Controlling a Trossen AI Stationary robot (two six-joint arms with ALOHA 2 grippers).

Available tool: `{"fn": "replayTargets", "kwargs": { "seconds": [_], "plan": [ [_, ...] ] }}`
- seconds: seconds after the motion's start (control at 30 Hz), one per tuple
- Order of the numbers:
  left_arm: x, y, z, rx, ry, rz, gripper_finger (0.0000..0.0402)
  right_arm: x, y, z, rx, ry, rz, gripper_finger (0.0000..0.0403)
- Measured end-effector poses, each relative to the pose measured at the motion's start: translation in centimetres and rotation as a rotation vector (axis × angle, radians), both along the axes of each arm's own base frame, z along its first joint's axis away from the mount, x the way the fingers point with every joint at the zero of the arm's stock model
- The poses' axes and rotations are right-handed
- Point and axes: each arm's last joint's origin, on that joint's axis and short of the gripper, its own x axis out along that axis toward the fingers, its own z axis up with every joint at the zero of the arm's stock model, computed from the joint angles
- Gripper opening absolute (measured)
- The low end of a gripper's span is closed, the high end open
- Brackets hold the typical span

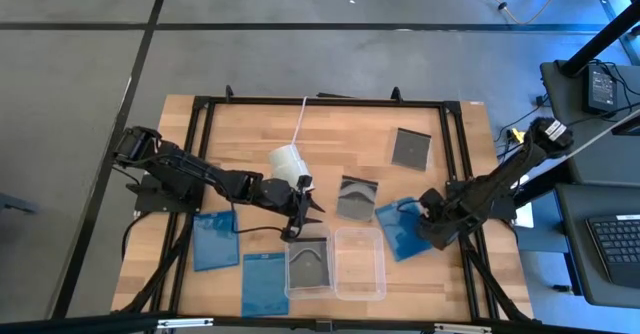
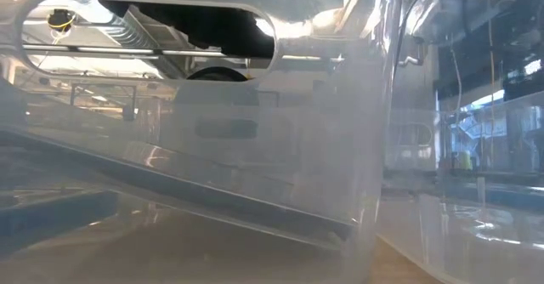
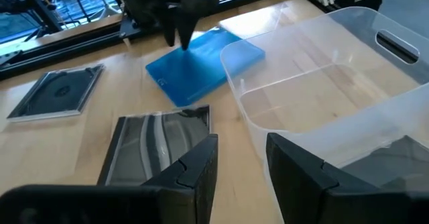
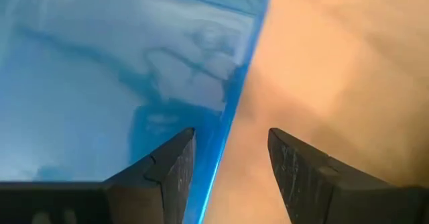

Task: Pick & place jewel cases by type
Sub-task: Put the top right blue cd case into the right transparent bin

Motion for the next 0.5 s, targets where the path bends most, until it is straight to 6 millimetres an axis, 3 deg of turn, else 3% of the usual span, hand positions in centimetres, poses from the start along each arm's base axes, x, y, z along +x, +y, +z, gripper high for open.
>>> {"fn": "replayTargets", "kwargs": {
  "seconds": [0.5],
  "plan": [
    [0.0,0.2,0.0,0.087,-0.012,-0.035,0.0123,2.5,-4.2,0.0,-0.193,0.003,-0.001,0.0193]
  ]
}}
